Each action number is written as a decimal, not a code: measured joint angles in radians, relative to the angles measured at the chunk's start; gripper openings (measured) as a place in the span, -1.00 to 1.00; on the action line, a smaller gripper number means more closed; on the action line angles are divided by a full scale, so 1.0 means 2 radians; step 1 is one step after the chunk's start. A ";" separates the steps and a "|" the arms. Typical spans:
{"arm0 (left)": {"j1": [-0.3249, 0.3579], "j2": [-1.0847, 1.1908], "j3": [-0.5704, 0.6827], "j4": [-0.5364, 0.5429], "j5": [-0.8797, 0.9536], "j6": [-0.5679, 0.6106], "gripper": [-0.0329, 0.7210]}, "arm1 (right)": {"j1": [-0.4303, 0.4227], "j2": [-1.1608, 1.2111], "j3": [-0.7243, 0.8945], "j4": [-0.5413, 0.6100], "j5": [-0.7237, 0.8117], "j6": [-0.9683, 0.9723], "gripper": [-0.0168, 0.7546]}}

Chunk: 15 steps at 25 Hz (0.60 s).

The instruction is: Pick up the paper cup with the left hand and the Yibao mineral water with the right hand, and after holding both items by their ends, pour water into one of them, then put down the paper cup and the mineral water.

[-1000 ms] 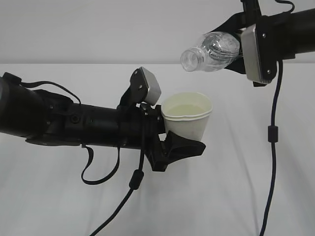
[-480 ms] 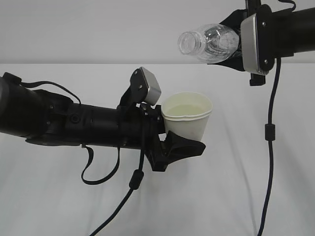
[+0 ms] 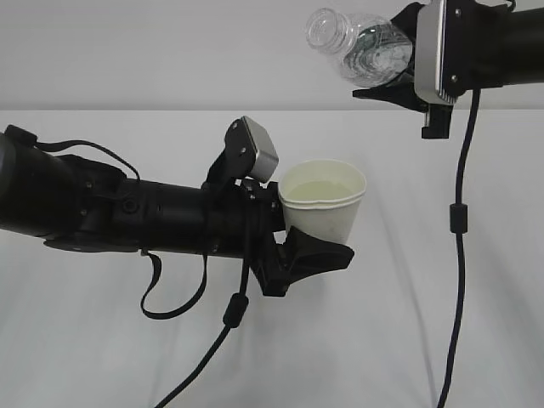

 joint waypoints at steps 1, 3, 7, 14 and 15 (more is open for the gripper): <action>0.000 0.000 0.000 0.000 0.001 0.000 0.30 | 0.000 0.000 0.000 0.006 0.000 0.004 0.17; 0.000 0.000 0.000 0.000 0.004 0.000 0.30 | 0.000 0.000 0.000 0.013 0.000 0.015 0.17; 0.000 0.000 0.000 0.000 0.007 0.000 0.30 | 0.000 0.000 0.000 0.017 0.000 0.035 0.17; 0.000 0.000 0.000 0.000 0.007 0.000 0.30 | 0.000 0.000 0.000 0.025 0.000 0.070 0.17; 0.000 0.000 0.000 0.000 0.007 0.000 0.30 | 0.000 0.000 0.000 0.030 0.000 0.075 0.17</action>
